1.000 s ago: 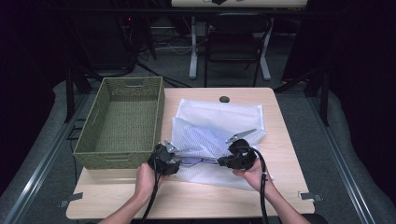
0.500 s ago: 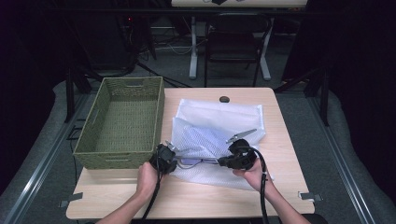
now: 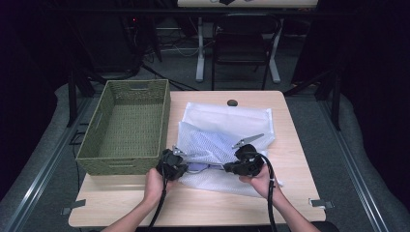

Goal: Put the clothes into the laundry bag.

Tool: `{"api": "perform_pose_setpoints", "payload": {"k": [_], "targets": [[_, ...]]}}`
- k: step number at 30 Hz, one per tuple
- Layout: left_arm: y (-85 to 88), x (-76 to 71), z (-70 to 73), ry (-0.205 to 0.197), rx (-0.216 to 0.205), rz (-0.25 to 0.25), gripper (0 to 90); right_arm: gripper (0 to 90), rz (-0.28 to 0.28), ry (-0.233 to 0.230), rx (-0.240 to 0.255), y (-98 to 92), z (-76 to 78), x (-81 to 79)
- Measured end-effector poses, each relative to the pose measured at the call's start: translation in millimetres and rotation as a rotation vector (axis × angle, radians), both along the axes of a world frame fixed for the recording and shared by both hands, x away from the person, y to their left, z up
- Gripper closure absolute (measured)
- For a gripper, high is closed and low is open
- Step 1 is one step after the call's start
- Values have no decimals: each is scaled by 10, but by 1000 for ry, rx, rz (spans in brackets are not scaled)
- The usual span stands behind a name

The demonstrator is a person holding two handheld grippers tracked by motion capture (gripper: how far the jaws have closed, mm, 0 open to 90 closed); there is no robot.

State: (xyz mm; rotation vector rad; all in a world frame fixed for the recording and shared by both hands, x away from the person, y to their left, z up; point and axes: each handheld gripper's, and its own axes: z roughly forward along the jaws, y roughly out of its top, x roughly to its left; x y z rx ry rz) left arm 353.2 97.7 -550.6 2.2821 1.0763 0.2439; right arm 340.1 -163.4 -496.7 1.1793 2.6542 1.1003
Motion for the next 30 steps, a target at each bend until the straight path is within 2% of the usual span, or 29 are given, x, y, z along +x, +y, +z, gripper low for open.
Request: {"api": "perform_pose_setpoints", "payload": {"k": [3,5,6,8,11,12,15,19,20,27,30], "targets": [[-137,15,8,-23,-47,-11,887,884,5,-5,6,34,20,-17],[-212,17,11,-66,-50,-17,887,885,6,-8,18,49,38,-30],[-242,24,4,-77,-67,-8,887,885,11,-10,19,52,46,-34],[-292,54,-7,-116,-75,3,887,885,10,-5,38,52,62,-42],[-354,104,-12,-178,-80,42,887,885,13,-7,56,40,88,-54],[-366,129,-18,-187,-76,52,887,885,14,-10,59,34,96,-58],[-392,198,-101,-155,-52,78,883,885,11,-3,51,11,89,-51],[-371,199,-209,-95,-25,61,840,885,5,10,0,1,3,-19],[-344,195,-207,-86,-14,47,817,885,9,10,-12,-3,-8,-14],[-219,100,-40,-40,-15,10,587,885,-2,0,-3,-24,17,5],[-190,10,17,-23,-34,-7,485,885,-4,-5,-3,-26,21,11]]}}
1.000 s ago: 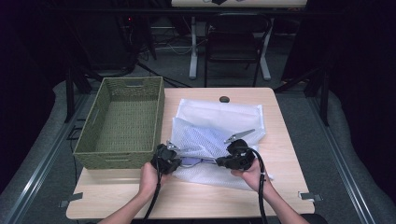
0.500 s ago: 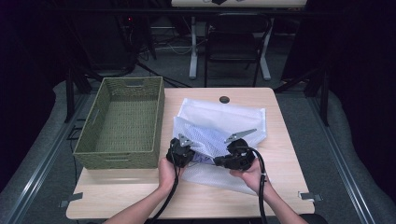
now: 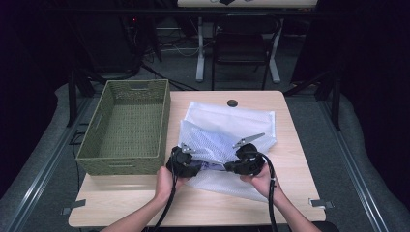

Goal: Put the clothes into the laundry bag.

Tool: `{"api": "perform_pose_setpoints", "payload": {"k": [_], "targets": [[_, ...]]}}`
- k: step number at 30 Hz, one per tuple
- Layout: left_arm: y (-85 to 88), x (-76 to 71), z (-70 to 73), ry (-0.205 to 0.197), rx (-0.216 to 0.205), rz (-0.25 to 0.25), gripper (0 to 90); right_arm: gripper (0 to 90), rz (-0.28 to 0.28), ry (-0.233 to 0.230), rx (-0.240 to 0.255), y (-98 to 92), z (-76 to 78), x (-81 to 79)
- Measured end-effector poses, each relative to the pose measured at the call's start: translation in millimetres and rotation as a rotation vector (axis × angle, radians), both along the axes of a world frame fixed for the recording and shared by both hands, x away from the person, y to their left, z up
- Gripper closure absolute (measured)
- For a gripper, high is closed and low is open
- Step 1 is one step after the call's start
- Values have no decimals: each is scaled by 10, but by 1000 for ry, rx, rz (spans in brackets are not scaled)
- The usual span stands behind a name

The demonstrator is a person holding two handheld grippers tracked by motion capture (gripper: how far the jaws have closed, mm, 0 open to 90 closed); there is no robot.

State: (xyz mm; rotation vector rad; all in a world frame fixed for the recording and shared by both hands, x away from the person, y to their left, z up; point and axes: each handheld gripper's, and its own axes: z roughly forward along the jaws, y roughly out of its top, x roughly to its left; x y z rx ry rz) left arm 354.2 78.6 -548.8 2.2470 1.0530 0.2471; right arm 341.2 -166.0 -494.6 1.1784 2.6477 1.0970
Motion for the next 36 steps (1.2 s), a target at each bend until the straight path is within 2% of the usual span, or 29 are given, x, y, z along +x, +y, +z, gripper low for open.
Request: {"api": "perform_pose_setpoints", "payload": {"k": [3,7,9,12,13,16,20,22,25,26,30,34,36], "targets": [[-11,-91,58,-27,4,-27,422,886,-7,-5,-3,-4,6,7],[-112,-155,91,-63,-11,-52,393,886,-12,-7,-3,-7,8,21],[-211,-166,69,-81,-12,-76,389,886,-14,-11,-1,-1,9,26],[-376,-167,1,-107,-2,-84,381,887,-17,-18,-2,-2,26,31],[-428,-166,-19,-123,8,-81,381,887,-20,-21,2,-5,34,32],[-540,-126,-77,-137,11,-63,391,887,-26,-16,7,-10,38,33],[-648,-82,-181,-142,14,-38,498,887,-21,-11,5,-12,21,44],[-658,-63,-208,-145,20,-32,609,887,-20,-11,4,-10,18,45],[-636,-14,-206,-153,-6,-17,781,887,-22,-12,10,-5,28,42],[-640,-3,-208,-162,-27,3,826,887,-20,-13,13,-5,35,42],[-639,58,-151,-187,-70,49,857,888,-20,-28,39,-4,98,27],[-669,101,-51,-254,-122,121,858,889,-28,-52,76,-39,189,14],[-684,147,-46,-258,-131,154,857,889,-40,-58,96,-73,223,16]]}}
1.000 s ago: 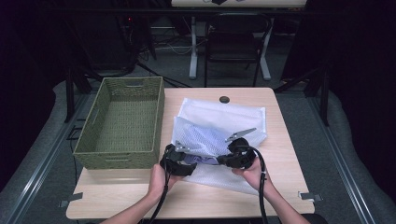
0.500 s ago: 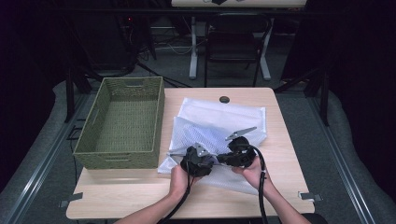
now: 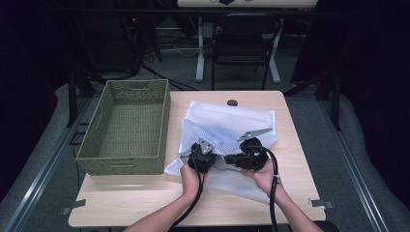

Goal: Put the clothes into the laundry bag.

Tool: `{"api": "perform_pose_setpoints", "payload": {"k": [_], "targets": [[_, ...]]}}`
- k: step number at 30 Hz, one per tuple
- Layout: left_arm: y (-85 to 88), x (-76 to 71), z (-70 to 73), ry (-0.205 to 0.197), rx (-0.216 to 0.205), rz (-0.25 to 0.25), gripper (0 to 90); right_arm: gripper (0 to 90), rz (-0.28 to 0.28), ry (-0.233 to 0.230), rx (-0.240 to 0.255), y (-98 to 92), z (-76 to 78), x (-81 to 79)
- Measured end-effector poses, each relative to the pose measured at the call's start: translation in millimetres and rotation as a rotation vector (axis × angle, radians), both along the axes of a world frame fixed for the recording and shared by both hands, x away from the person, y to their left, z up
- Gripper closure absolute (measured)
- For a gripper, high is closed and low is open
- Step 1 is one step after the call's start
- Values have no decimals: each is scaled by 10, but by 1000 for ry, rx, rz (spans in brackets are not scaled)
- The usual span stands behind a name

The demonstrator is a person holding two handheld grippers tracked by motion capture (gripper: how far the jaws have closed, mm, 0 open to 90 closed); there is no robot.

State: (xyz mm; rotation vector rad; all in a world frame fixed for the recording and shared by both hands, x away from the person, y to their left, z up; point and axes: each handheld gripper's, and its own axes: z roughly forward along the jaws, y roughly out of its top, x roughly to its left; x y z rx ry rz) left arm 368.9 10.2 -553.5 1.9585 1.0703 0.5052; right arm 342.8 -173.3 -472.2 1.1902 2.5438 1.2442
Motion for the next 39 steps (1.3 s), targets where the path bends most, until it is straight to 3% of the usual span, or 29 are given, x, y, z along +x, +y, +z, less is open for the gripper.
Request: {"api": "perform_pose_setpoints", "payload": {"k": [4,7,13,18,22,25,28,31,39], "targets": [[-36,110,-143,87,32,5,832,889,-2,32,-22,-17,-92,42],[-21,108,-159,129,49,-38,758,889,4,60,-54,9,-191,60],[80,-35,-73,167,91,-99,527,888,3,57,-59,11,-183,60],[178,-199,-5,158,114,-123,475,888,-3,55,-55,4,-179,62],[276,-228,-51,164,138,-97,523,888,-4,54,-54,0,-178,63],[314,-173,-138,180,142,-73,644,888,-6,52,-53,2,-171,64],[288,-124,-184,151,150,-67,774,888,-3,47,-51,3,-158,60],[245,-105,-197,86,142,-41,861,888,0,41,-43,1,-137,49],[148,-27,-75,63,87,-23,885,888,-3,11,-26,-31,-57,20]]}}
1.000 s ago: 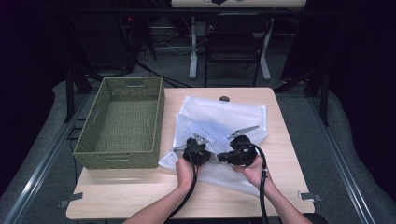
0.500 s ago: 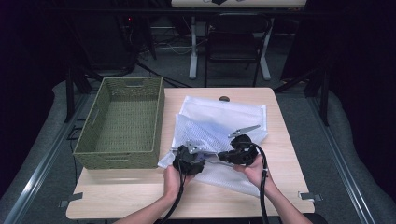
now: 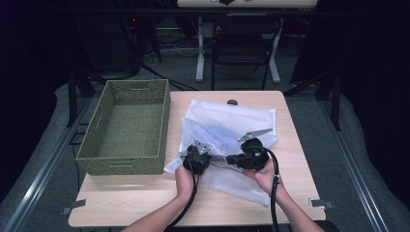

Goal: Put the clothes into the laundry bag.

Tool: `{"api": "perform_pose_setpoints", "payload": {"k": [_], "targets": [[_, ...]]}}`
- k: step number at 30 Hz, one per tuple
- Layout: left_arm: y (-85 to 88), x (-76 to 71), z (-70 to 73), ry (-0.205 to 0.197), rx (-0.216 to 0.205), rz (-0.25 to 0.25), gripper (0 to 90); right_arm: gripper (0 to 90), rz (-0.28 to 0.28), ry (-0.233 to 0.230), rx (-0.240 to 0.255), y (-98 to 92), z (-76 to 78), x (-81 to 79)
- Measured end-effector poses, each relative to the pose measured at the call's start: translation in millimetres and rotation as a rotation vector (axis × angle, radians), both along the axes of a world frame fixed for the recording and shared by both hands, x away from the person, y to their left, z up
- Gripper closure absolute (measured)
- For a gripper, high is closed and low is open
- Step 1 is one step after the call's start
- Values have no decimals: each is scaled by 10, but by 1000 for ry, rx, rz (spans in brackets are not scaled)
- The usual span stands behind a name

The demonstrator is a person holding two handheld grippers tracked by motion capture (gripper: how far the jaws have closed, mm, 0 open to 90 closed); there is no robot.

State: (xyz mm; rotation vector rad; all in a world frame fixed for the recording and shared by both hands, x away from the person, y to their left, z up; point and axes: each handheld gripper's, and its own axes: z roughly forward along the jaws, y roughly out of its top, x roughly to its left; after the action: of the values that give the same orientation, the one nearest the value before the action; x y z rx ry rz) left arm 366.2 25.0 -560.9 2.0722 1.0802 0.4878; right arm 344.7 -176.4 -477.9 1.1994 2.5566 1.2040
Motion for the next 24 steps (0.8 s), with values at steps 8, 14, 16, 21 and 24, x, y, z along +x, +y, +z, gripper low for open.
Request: {"api": "perform_pose_setpoints", "payload": {"k": [8,14,16,21,24], "targets": [[-81,191,5,13,-40,50,886,888,3,-10,3,7,27,-23],[-85,199,-94,85,-24,21,831,888,-8,24,-17,-21,-71,23],[-44,143,-80,109,-26,-12,773,888,-10,26,-20,-35,-82,31],[100,-42,37,130,-6,-97,617,888,-12,20,-20,-41,-60,28],[220,-149,148,119,3,-132,548,888,-11,16,-20,-33,-67,37]]}}
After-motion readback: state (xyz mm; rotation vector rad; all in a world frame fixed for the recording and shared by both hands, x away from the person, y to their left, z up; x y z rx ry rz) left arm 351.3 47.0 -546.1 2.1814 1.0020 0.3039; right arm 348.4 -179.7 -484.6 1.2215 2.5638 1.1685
